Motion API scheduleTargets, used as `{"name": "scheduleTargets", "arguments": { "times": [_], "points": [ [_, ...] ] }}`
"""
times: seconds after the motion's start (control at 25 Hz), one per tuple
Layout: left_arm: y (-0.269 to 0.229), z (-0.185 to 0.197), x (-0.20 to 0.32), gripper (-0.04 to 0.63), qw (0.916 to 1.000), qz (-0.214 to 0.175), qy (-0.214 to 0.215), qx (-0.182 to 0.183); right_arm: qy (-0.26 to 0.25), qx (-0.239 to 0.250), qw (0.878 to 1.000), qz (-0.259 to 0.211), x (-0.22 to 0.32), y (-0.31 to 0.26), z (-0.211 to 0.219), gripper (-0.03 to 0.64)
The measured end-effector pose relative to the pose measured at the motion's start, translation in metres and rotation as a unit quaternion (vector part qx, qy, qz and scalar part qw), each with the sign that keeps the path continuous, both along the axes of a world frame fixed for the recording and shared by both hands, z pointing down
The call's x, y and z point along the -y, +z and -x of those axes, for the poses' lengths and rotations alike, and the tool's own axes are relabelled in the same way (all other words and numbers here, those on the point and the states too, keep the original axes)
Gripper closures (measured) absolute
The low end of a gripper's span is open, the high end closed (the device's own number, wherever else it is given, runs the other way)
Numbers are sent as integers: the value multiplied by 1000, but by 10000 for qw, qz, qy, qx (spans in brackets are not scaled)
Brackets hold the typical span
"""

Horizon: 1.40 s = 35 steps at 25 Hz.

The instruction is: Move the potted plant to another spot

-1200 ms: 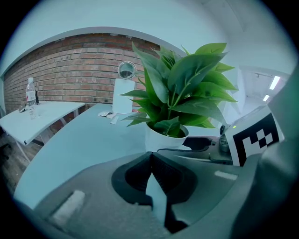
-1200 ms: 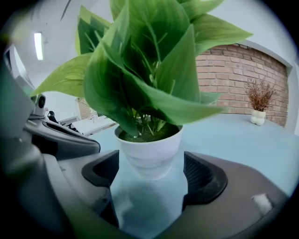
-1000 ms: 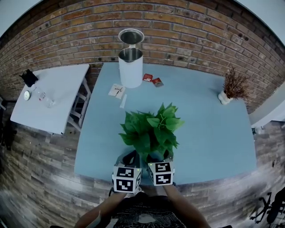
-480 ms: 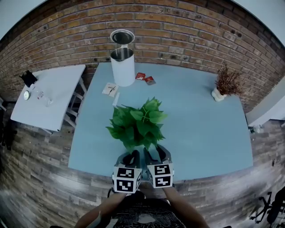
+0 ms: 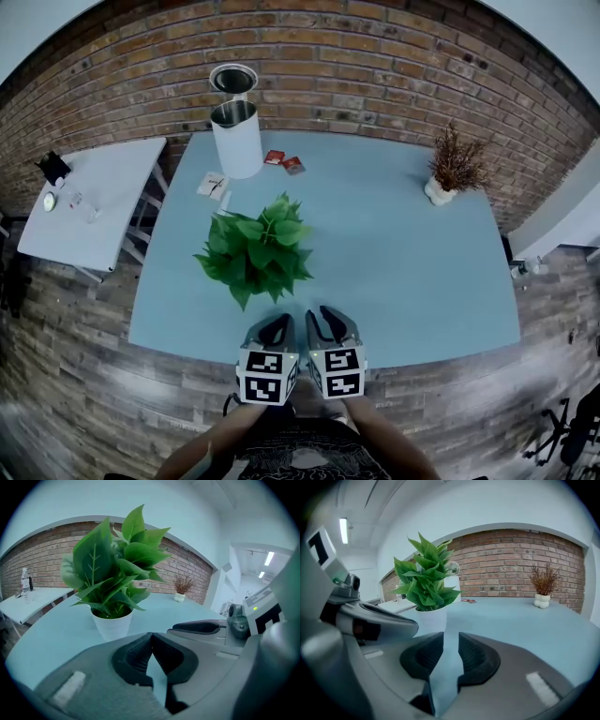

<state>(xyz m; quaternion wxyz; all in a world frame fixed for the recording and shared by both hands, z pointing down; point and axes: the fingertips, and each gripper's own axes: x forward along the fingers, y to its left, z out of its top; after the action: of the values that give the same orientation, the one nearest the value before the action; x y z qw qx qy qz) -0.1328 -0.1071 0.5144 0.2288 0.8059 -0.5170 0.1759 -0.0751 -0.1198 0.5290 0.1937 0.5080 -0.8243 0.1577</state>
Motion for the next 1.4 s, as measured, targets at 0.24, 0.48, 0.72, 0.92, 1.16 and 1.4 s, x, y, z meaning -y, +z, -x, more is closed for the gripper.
{"name": "scheduleTargets", "arguments": {
  "times": [0.24, 0.48, 0.72, 0.92, 1.16, 1.4],
  "points": [
    [-3, -31, -8, 597, 9999, -23, 158, -10, 122, 23, 9999, -97, -12, -14, -28, 569],
    [-11, -56, -14, 597, 9996, -138, 263, -14, 248, 135, 9996, -68, -23, -22, -53, 611],
    [-14, -73, -24, 597, 9992, -180, 341, 47, 280, 234, 9993, -83, -32, -33, -69, 611],
    [-16, -79, -30, 597, 9991, -229, 305, 167, 310, 314, 9990, -105, -36, -36, -81, 611],
    [-18, -84, -36, 597, 9992, -244, 233, 212, 211, 387, 9989, -149, -41, -42, -85, 611],
    [-19, -92, -41, 597, 9992, -249, 198, 229, 117, 432, 9988, -184, -47, -46, -89, 611]
  ]
}}
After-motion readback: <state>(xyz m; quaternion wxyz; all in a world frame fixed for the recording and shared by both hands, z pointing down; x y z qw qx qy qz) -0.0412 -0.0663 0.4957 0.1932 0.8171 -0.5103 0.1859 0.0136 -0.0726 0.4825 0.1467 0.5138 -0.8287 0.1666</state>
